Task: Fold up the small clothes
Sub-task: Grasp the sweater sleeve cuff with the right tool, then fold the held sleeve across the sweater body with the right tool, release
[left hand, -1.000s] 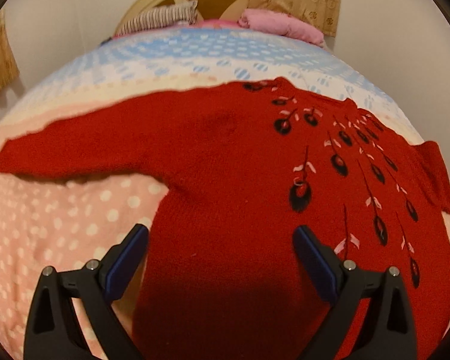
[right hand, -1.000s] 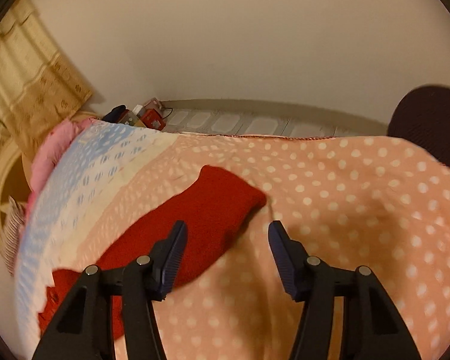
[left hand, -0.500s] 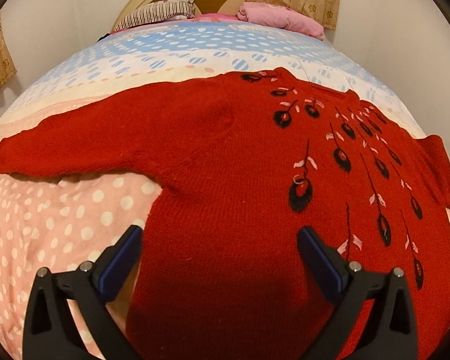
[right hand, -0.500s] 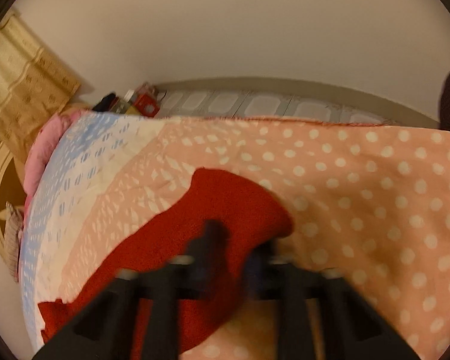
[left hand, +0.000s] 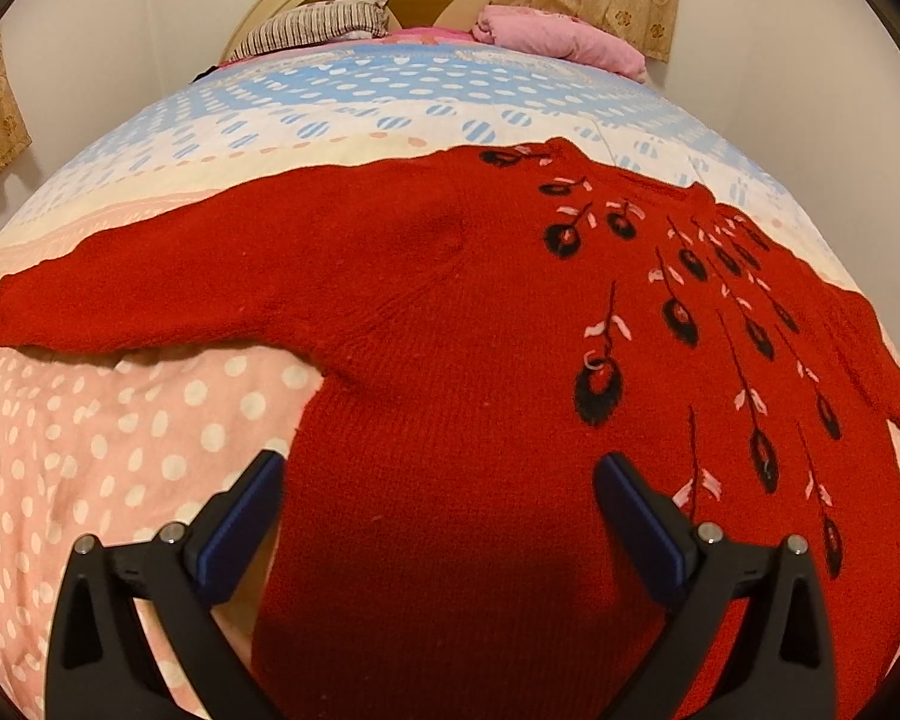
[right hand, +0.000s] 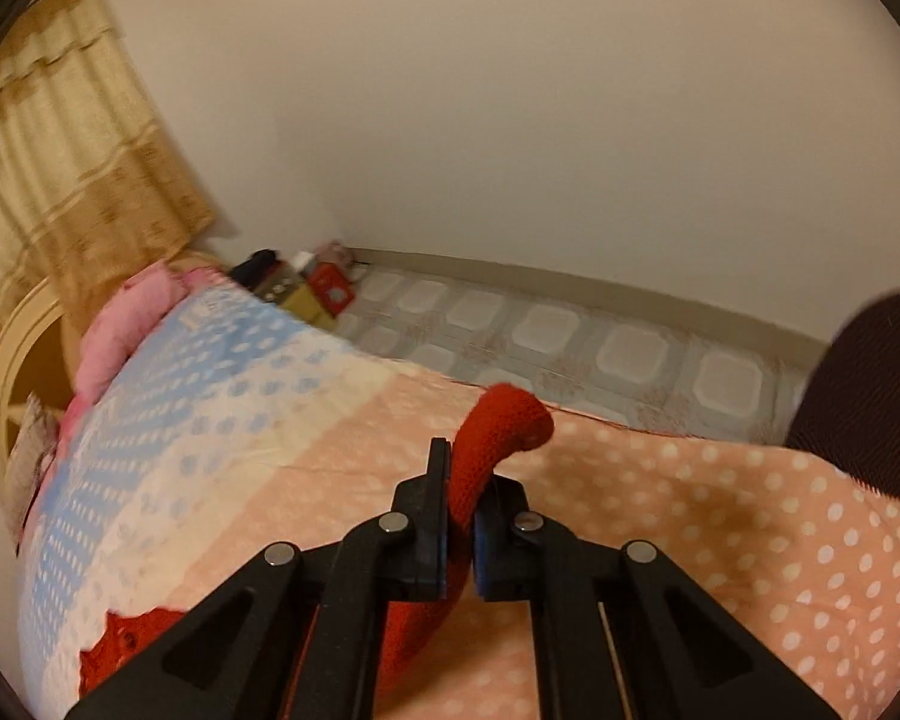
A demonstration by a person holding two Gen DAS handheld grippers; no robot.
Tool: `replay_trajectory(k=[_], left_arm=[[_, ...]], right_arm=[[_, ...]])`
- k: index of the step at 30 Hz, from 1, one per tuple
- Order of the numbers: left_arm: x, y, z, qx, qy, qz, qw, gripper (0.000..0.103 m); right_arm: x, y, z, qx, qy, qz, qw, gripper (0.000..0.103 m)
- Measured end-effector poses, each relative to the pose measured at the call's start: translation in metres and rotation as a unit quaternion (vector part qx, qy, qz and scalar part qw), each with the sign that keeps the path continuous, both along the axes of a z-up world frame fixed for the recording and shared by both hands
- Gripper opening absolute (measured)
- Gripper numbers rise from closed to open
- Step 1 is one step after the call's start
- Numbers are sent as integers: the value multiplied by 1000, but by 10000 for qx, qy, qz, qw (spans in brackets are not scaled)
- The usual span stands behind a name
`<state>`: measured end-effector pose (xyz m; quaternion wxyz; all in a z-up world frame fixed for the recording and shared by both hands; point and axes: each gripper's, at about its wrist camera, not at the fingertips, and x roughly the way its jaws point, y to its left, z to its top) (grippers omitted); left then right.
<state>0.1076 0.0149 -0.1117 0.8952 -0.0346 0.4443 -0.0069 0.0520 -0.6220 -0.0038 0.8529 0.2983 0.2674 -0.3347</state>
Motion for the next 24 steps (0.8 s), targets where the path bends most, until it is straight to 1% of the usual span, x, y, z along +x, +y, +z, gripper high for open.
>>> replay_trajectory(k=[2,5,7,10,12,16,19,20,24], left_arm=[[-3,2,4,-84,-33,-52,9999,103],[-9,8,13,-324,-123,-161,9993,103],[-13,13,20,-348,-202,-156,9991,103],[-15,27,33,-336,-399,-66,9986,103],[-16,42,41,-286,-565,86,9980,103],[-18,78,47,-131,-824,486,9953,103],[-18,108,43,-9,-912,871,9920,103],[-18,116,41,30,-922,985,9909,103],[-16,153,29,116,-936,1414,9854,103]], right_arm=[[10,21,13,-92,-60,253,9996,5],[29,68,32,-316,-104,674,9972,5],[43,107,44,-492,-115,1015,9936,5],[63,166,51,-593,-130,1534,9863,5],[76,205,51,-618,-140,1870,9803,5],[98,285,45,-594,-151,2595,9638,5],[116,347,35,-679,-82,3070,9493,5],[120,363,31,-694,-69,3163,9461,5],[139,429,8,-533,18,3607,9312,5]])
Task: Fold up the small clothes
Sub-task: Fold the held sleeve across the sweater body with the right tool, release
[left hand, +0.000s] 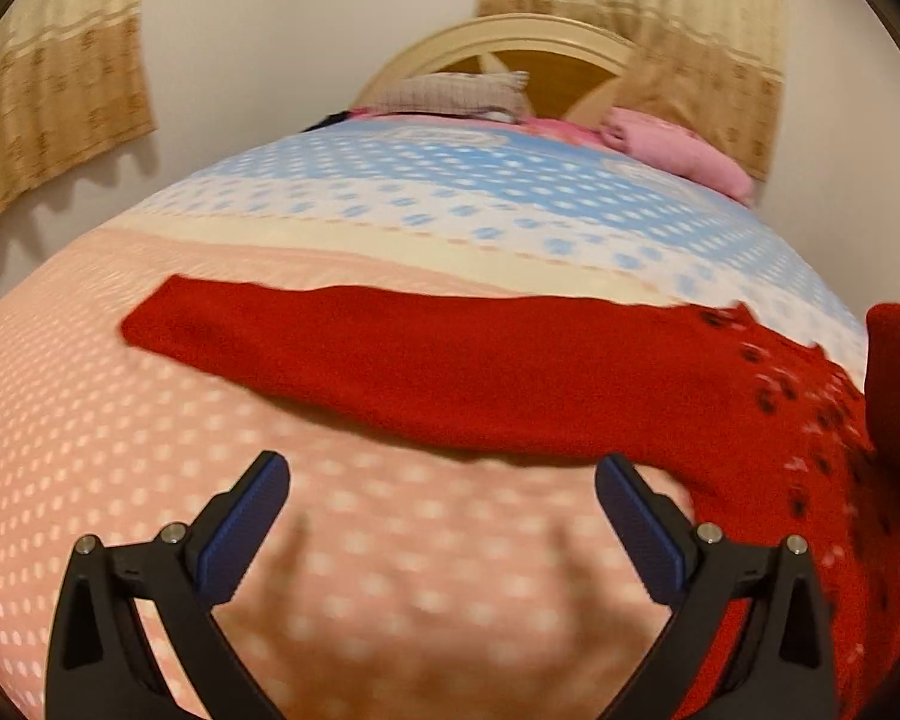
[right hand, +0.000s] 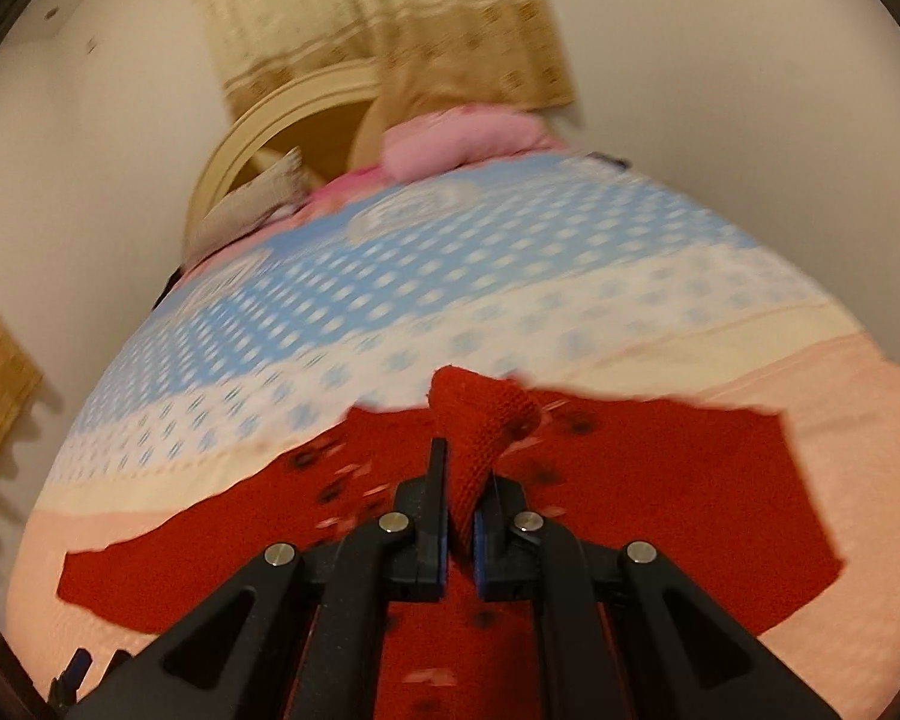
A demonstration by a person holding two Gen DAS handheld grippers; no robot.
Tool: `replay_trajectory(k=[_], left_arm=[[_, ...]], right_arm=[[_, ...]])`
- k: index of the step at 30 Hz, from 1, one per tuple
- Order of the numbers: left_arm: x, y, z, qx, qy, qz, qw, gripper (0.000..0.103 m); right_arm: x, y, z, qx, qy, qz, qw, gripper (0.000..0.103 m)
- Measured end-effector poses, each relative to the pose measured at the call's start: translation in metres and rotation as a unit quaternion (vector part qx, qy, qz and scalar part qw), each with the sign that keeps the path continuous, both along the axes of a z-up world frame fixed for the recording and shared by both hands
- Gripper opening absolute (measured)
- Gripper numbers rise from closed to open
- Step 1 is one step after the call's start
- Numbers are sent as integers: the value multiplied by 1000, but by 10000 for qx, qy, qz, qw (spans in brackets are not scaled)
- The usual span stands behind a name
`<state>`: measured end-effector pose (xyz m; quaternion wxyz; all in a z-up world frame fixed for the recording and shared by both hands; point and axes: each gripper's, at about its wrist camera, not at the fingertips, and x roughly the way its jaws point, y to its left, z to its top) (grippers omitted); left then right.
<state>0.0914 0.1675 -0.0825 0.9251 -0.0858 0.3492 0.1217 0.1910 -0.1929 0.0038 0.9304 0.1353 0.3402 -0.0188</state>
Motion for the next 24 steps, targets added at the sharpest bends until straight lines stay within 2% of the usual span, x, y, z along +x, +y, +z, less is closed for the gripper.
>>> replay_trajectory(k=[3,7,10,13,14,16,18,21,24], left_arm=[[1,18,-8,-60,-35,212,9998,103],[3,39,-23,-740,107,249,9969,103],[5,44,-31,-1022,267,239,9941,103],[6,41,-32,-1025,312,242,9939,103],[6,40,-32,-1001,318,220,9942,103],[7,40,-33,-962,354,209,9945,103],[6,41,-34,-954,361,206,9946,103],[8,40,-35,-900,409,210,9949,103],[14,38,-37,-778,524,220,9954,103]], right_arm=[[11,51,-18,-126,67,318,9994,5],[17,111,-50,-406,243,969,9942,5],[14,138,-70,-563,394,1411,9876,5],[14,151,-89,-515,623,1771,9809,7],[15,152,-94,-430,747,1842,9791,16],[16,149,-100,-131,1011,1968,9751,39],[11,144,-99,188,972,2103,9726,51],[0,138,-91,383,782,2146,9728,55],[-3,124,-77,519,364,1771,9822,55]])
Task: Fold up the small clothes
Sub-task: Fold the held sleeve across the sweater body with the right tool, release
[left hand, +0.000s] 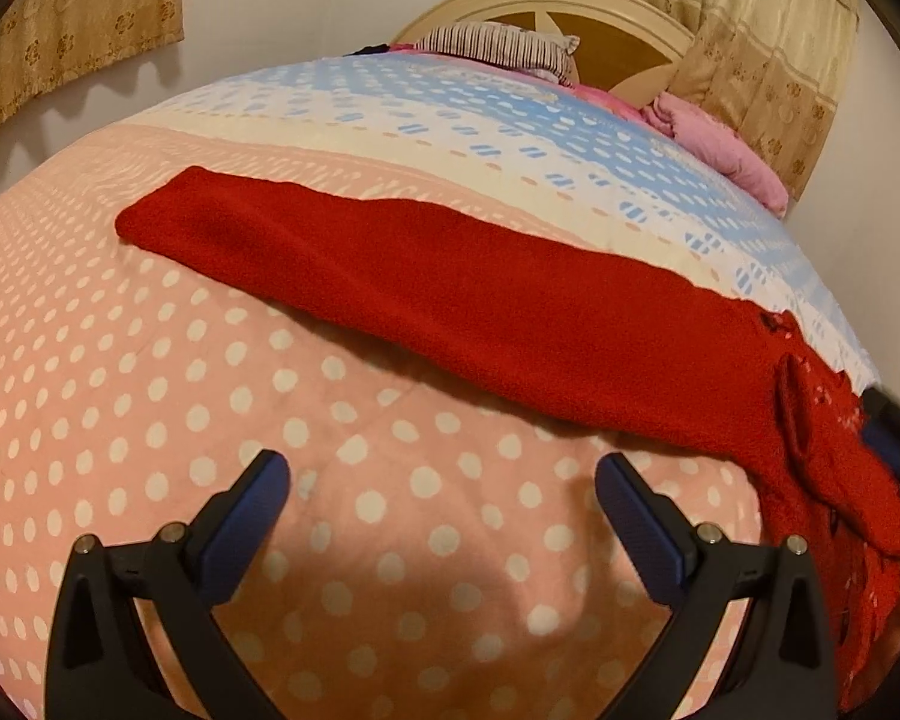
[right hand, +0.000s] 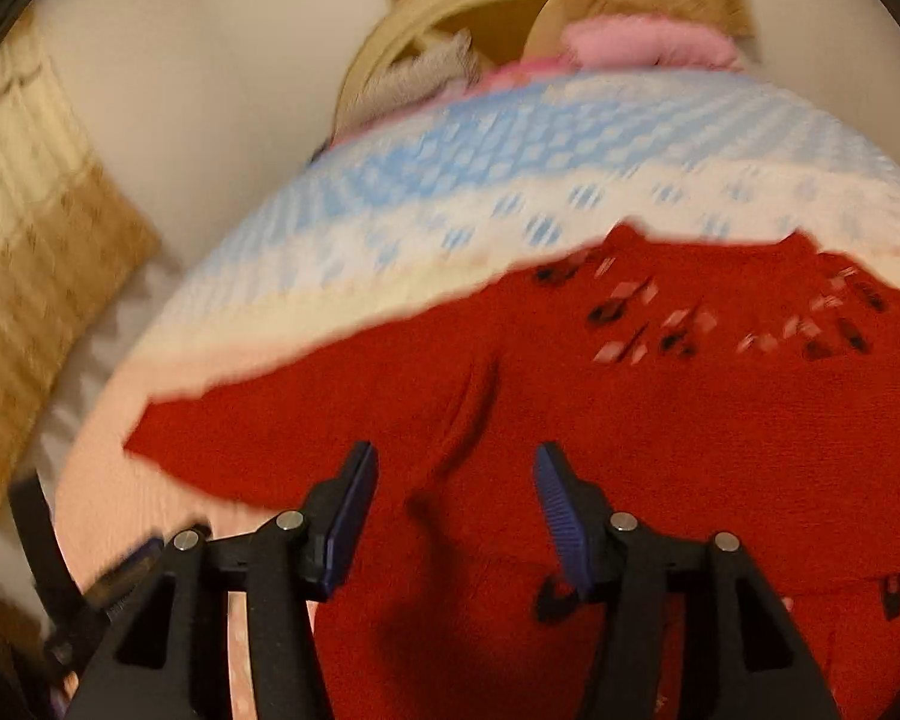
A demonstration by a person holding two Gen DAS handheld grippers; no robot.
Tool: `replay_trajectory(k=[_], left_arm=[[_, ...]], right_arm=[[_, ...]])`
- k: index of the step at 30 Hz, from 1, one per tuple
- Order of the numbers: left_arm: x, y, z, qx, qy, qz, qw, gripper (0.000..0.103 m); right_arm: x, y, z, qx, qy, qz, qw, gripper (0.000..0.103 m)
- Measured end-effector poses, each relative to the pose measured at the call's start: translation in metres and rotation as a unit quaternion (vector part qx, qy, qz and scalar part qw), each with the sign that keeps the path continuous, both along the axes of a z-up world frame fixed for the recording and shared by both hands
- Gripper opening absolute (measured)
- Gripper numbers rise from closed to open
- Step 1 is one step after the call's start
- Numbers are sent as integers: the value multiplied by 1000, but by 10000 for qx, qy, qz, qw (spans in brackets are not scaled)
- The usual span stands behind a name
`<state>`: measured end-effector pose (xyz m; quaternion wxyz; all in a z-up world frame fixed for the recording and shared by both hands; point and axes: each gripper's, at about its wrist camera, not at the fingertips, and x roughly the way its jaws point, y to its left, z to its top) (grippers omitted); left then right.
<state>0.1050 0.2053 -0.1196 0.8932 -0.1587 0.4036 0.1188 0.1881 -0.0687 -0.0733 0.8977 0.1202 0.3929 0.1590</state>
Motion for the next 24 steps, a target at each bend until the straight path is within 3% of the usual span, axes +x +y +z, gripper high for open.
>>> replay_trajectory(k=[1,3,4,10,12,16,18,24], left_arm=[[2,-1,-1,51,45,1,10000,103],[4,-4,-2,173,142,-3,9998,103],[5,-5,-3,218,176,-6,9996,103],[6,-3,-5,314,274,-16,9991,103],[6,-3,-6,352,315,-20,9989,103],[6,-4,-7,378,353,-25,9987,103],[6,-5,-7,378,366,-24,9986,103],[8,-8,-6,458,446,-99,9979,103]], right_arm=[[1,-3,3,-42,-70,-162,9998,52],[12,-2,0,-222,37,-313,9993,21],[18,2,-4,-221,129,-269,9993,20],[37,42,-40,-590,550,185,9966,20],[36,49,-41,-821,465,188,9954,20],[34,43,-30,-723,469,223,9960,21],[19,31,-14,-561,233,111,9981,21],[-24,0,6,-1262,-209,-408,9909,21]])
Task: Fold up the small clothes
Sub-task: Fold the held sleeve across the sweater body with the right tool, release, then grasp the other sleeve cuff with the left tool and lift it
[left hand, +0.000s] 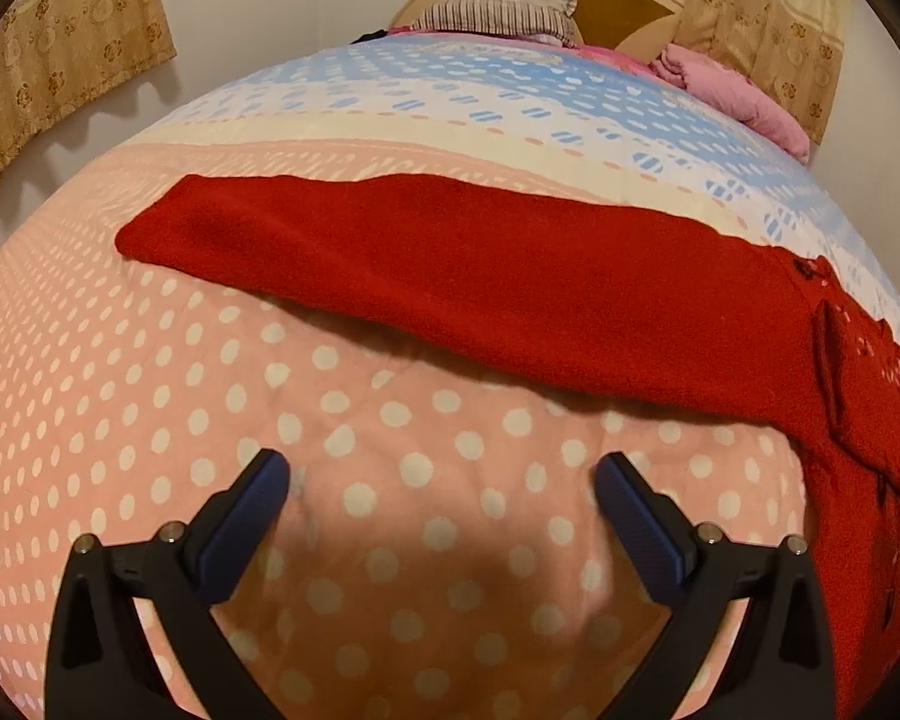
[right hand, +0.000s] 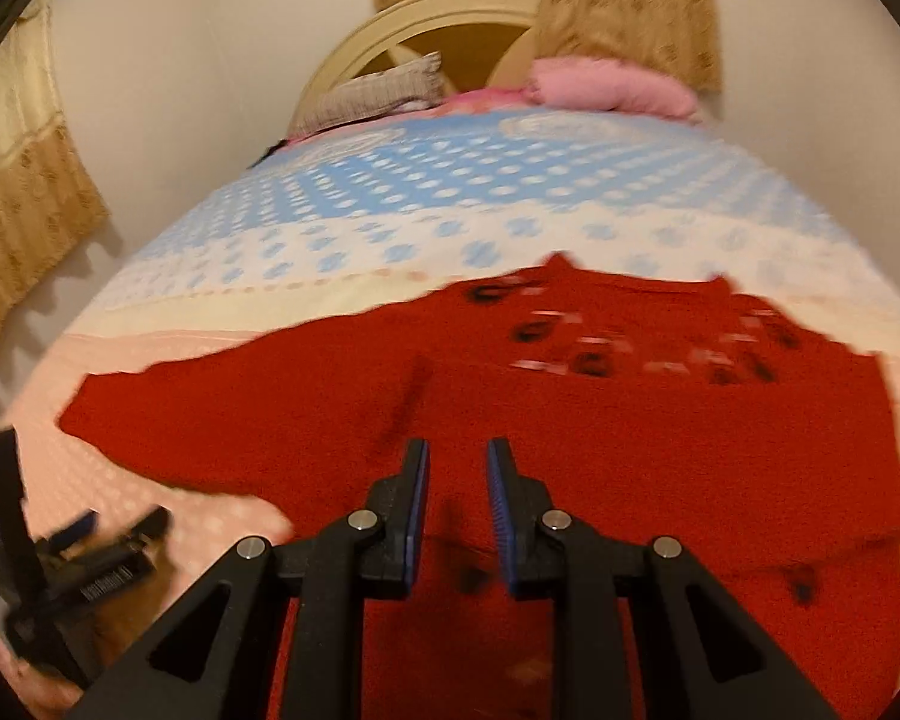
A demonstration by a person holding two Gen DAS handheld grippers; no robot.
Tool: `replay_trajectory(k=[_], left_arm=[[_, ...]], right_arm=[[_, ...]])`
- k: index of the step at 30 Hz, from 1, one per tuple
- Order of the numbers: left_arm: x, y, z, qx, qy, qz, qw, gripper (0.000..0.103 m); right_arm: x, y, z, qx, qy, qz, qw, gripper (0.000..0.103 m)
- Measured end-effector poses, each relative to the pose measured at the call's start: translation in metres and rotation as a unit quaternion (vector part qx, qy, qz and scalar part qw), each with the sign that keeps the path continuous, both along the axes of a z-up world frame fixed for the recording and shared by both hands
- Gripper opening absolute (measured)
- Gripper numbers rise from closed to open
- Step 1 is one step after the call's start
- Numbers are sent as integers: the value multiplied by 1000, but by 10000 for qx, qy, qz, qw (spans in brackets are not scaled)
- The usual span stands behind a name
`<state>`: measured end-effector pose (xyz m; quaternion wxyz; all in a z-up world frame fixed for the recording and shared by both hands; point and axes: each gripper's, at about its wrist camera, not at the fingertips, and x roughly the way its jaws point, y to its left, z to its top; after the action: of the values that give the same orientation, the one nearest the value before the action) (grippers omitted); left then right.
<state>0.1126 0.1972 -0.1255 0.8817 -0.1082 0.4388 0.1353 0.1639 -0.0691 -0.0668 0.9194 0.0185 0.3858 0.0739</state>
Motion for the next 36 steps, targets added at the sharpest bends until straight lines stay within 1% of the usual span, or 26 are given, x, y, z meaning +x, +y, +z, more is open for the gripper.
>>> replay_trajectory(k=[2,4,5,6,8,9,10,11,12,13,15,16,18,20,21,22,24,25,26,27,29,30,31,32,34,36], left_arm=[[-4,7,2,-244,-131,-29,9996,103],[-14,24,8,-765,-444,51,9961,102],[-18,33,11,-933,-557,179,9939,97],[-23,48,17,-994,-729,460,9913,96],[-28,75,28,-823,-1017,966,9867,96],[-28,85,31,-784,-1100,1123,9844,95],[-26,102,36,-839,-1227,1325,9800,95],[-24,113,37,-933,-1315,1417,9767,93],[-20,127,39,-1075,-1440,1539,9716,91],[-16,135,38,-1130,-1482,1611,9692,88],[-1,151,32,-1224,-1433,1752,9663,76],[4,156,29,-1294,-1413,1786,9651,72],[15,166,18,-1581,-1366,1884,9596,62],[20,168,6,-1931,-1335,1946,9524,57],[23,169,2,-2059,-1385,2006,9477,55],[20,170,1,-2072,-1535,2023,9448,54],[18,171,-1,-2123,-1676,1982,9421,40],[18,173,-3,-2168,-1684,1989,9408,36],[16,175,-5,-2222,-1726,2000,9385,24],[16,178,-8,-2398,-1782,1946,9343,17],[17,184,-17,-2758,-1825,1890,9246,11],[14,186,-19,-2848,-1862,1912,9207,9],[13,186,-18,-2836,-1859,1901,9214,9],[14,184,-16,-2754,-1837,1886,9246,9],[16,179,-11,-2499,-1769,1848,9339,9],[18,175,-7,-2335,-1722,1817,9396,8]], right_arm=[[-8,-11,-3,-314,-80,-219,9992,21],[-9,-21,-10,-276,-35,-287,9992,21],[-9,-26,-15,-193,30,-295,9994,21],[-10,-31,-21,-116,79,-300,9995,21],[-10,-37,-34,-45,134,-355,9993,21],[-15,-40,-38,25,180,-381,9991,21],[-16,-42,-40,102,209,-417,9989,21],[-17,-43,-40,132,191,-455,9987,21],[-17,-43,-40,122,159,-477,9987,21],[-18,-42,-40,107,143,-473,9987,21],[-18,-39,-42,74,142,-442,9989,21],[-16,-38,-43,68,148,-447,9989,21],[-17,-39,-44,79,148,-455,9988,21],[-16,-40,-44,99,149,-454,9988,21],[-16,-39,-44,95,160,-453,9988,21],[-15,-40,-45,103,179,-452,9988,21],[-15,-41,-46,119,201,-450,9987,21],[-15,-41,-46,123,206,-451,9987,21],[-15,-40,-47,123,207,-452,9987,21],[-15,-40,-47,123,210,-453,9987,21],[-15,-40,-47,130,208,-456,9987,21],[-15,-40,-47,133,210,-455,9987,21],[-15,-40,-47,144,210,-458,9986,21],[-15,-40,-47,153,209,-462,9986,21],[-15,-40,-47,170,209,-462,9986,22],[-15,-41,-47,195,213,-462,9985,22]])
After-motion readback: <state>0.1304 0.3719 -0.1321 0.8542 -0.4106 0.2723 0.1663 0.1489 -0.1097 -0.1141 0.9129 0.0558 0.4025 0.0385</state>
